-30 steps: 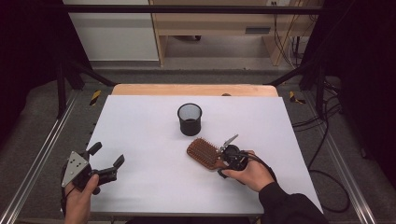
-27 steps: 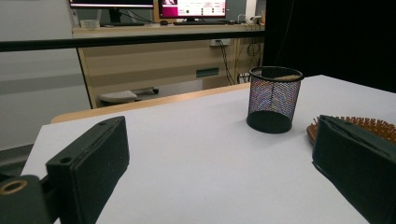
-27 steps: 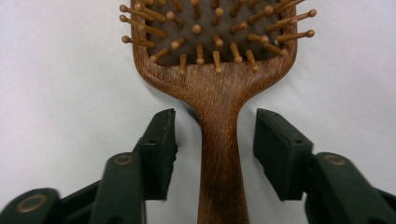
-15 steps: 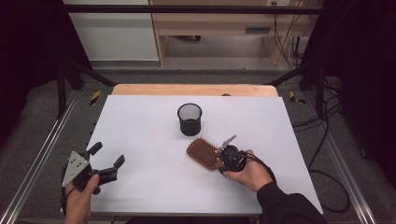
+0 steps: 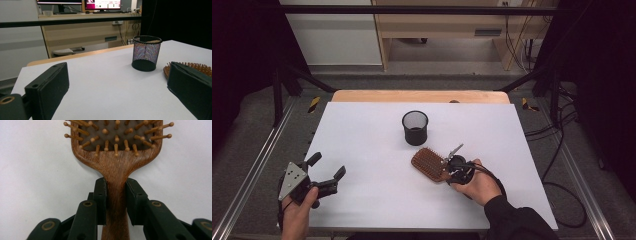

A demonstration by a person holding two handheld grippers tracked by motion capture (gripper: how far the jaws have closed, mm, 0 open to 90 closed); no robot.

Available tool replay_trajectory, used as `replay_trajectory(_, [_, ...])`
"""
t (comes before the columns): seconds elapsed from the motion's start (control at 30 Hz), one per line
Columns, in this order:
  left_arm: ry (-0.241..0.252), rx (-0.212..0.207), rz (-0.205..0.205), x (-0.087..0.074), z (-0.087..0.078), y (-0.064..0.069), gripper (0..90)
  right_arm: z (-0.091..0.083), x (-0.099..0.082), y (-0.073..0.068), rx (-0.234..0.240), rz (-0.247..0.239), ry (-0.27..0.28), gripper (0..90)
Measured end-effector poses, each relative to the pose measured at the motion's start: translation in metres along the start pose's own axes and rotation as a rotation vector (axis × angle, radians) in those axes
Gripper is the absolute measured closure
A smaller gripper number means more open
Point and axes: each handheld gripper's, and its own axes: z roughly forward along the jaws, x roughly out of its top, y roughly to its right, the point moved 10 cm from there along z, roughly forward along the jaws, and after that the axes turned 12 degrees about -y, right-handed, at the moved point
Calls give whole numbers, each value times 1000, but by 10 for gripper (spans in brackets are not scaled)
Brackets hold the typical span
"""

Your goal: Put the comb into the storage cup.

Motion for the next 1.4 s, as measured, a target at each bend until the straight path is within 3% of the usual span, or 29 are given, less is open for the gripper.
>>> replay_trajectory(0.23, [5,0,-7,1,-1,-1,42,-1,0,-1,-17,19,2,732])
replay_trajectory(0.47, [8,1,-12,1,-1,-2,42,-2,-2,0,-14,26,57,733])
replay_trajectory(0.73, [10,4,-19,4,-2,3,42,-21,-2,0,4,38,203,732])
replay_trajectory(0.9, [17,-26,-32,8,-3,13,43,-33,0,2,3,58,303,733])
replay_trajectory(1.07, [14,-69,-41,19,2,30,43,-47,4,3,5,59,396,733])
replay_trajectory(1.23, [-6,-148,-40,37,15,63,42,-58,7,4,-2,63,491,732])
replay_trajectory(1.4, [-20,-228,-46,54,42,99,42,-60,9,2,17,55,532,732])
